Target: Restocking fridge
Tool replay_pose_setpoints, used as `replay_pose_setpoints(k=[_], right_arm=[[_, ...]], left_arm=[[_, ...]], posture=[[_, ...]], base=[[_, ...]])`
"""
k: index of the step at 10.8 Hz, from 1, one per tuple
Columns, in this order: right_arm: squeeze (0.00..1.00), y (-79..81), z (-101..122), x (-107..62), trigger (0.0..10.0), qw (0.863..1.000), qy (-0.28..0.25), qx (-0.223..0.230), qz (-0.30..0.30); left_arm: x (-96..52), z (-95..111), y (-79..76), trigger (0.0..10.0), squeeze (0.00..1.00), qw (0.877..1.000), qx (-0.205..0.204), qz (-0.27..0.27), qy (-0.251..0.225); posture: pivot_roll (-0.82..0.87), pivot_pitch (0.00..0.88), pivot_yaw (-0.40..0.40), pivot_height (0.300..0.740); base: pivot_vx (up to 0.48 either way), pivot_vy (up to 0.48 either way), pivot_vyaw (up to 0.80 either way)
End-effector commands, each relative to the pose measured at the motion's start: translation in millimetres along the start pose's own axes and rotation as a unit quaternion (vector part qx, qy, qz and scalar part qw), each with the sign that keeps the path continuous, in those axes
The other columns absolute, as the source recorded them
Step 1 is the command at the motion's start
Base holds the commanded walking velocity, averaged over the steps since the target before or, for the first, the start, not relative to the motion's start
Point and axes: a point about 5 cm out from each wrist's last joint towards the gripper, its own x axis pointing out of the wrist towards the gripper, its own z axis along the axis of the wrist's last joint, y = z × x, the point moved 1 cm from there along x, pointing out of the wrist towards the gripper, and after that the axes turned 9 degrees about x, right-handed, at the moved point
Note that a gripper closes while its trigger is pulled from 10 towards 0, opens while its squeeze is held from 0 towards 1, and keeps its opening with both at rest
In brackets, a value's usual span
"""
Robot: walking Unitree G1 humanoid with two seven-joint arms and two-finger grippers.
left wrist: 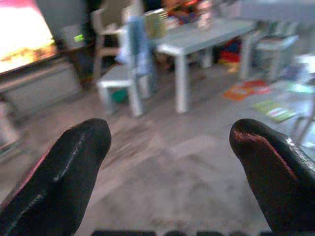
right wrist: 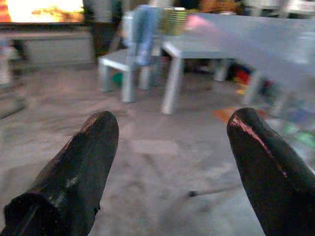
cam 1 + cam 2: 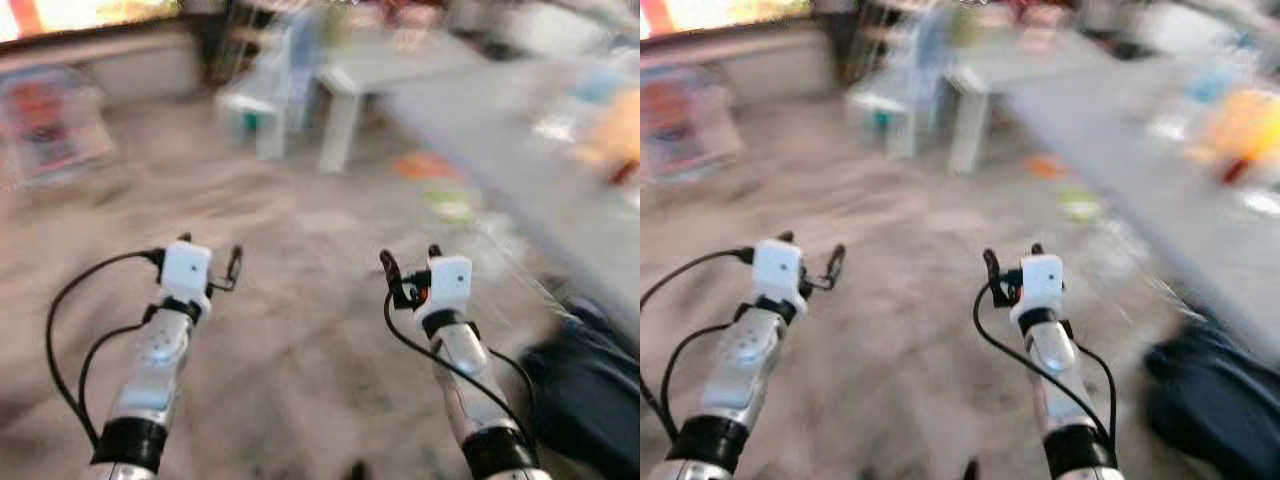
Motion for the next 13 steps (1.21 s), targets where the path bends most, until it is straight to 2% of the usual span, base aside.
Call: replay_pose_setpoints(k=[1, 2, 3, 4, 6, 8, 10, 11, 13], right_arm=[[0.0, -10.8, 2.6, -2.5, 10.0, 1.0, -0.002, -0.01, -0.013], [0.0, -8.8, 8.5, -0.8, 10.0, 1.0, -0.013, -0.001, -0.017], [0.0, -1.4, 26.6, 3.3, 10.0, 0.999, -0.048, 0.004, -0.012], [0.0, 0.8, 34.5, 3.7, 10.0, 0.998, -0.066, -0.007, -0.006], [0.0, -3.0, 51.8, 0.2, 10.0, 0.994, -0.104, -0.016, -0.019], [0.0, -13.8, 54.3, -11.1, 10.0, 0.994, -0.1, 0.004, -0.05], [0.0, -12.4, 53.2, -11.5, 10.0, 0.994, -0.095, 0.002, -0.047], [0.0, -11.7, 55.4, -10.5, 10.0, 0.995, -0.093, 0.005, -0.048], [0.0, -10.6, 55.4, -9.4, 10.0, 0.995, -0.088, 0.002, -0.043]], left_arm=[[1.4, 4.3, -9.3, 10.0, 0.0, 1.0, -0.004, -0.013, -0.006], [3.1, 5.5, -5.5, 10.0, 0.0, 1.0, -0.004, -0.008, -0.008], [9.3, 10.6, 5.3, 10.0, 0.0, 1.0, -0.012, 0.008, -0.018], [10.4, 13.5, 6.9, 10.0, 0.0, 1.0, -0.015, 0.009, -0.025], [4.5, 15.6, 8.7, 10.0, 0.0, 0.998, -0.045, 0.021, -0.031], [-0.7, 19.2, 11.4, 10.0, 0.0, 0.996, -0.069, 0.039, -0.039], [1.5, 19.8, 9.3, 10.0, 0.0, 0.996, -0.068, 0.032, -0.04], [2.1, 25.2, 8.1, 10.0, 0.0, 0.996, -0.071, 0.03, -0.052], [2.0, 25.3, 9.4, 10.0, 0.0, 0.996, -0.067, 0.036, -0.048]], posture=[[0.11, 0.06, -0.055, 0.74], [0.11, 0.062, -0.057, 0.74], [0.11, 0.06, -0.059, 0.74], [0.1, 0.06, -0.058, 0.74], [0.1, 0.058, -0.053, 0.74], [0.08, 0.056, -0.055, 0.74], [0.07, 0.05, -0.052, 0.74], [0.07, 0.049, -0.051, 0.74], [0.08, 0.05, -0.056, 0.74]], base=[[0.48, 0.0, -0.8], [0.48, 0.0, -0.8], [0.48, 0.0, -0.8], [0.472, 0.0, -0.8], [0.467, 0.0, -0.8], [0.433, 0.0, -0.8], [0.412, 0.246, -0.75], [0.409, 0.251, 0.0], [0.0, 0.0, 0.0]])
